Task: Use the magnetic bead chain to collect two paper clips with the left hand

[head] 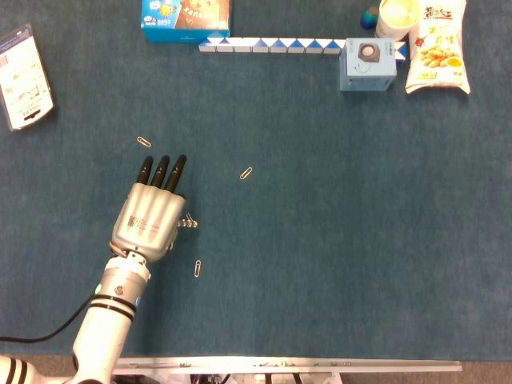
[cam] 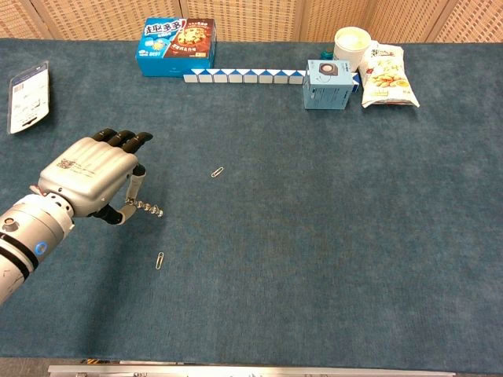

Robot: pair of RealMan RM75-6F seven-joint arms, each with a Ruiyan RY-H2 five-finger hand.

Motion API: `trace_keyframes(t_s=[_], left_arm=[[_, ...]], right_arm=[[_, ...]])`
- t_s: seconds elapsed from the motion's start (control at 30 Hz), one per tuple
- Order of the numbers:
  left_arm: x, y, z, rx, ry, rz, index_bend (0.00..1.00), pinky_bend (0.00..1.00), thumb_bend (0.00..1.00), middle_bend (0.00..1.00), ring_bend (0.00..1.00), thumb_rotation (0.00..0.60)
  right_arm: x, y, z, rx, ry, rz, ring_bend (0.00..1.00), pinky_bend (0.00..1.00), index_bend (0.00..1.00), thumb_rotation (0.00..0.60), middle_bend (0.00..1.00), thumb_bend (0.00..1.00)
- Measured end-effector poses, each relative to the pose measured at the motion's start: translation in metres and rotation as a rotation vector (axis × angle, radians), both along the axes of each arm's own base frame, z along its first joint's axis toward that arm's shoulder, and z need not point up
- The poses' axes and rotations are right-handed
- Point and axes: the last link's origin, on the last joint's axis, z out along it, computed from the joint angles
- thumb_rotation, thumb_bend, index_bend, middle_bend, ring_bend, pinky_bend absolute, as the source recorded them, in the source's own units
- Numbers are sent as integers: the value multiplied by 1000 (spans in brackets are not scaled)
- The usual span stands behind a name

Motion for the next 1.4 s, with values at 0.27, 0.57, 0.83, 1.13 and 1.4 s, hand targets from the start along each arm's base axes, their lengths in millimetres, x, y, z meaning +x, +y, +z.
trace_keyframes(t_s=[0.27, 0.57, 0.83, 1.13, 1.4], left_arm=[[3, -14, 8, 6, 0, -31, 610, 70, 337, 29, 0, 600], [-1, -33, 17, -3, -2, -53, 610, 70, 337, 30, 0, 600], [-3, -49, 17, -24, -11, -62, 610, 70, 337, 30, 0, 600], [-6, -53, 9, -45, -20, -54, 611, 70, 337, 30, 0, 600], [-6, -61, 3, -78, -30, -48, 611, 70, 336, 31, 0, 600]], right_arm=[[0, 1, 2, -9, -3, -1, 386, 695, 388, 600, 416, 0], [-1, 2, 3, -16, -4, 0, 386, 695, 388, 600, 416, 0], [-1, 3, 3, -21, -6, -2, 386, 695, 388, 600, 416, 0], [-2, 5, 7, -35, -15, -2, 386, 695, 388, 600, 416, 0], [-3, 6, 9, -40, -20, -3, 386, 695, 388, 600, 416, 0]])
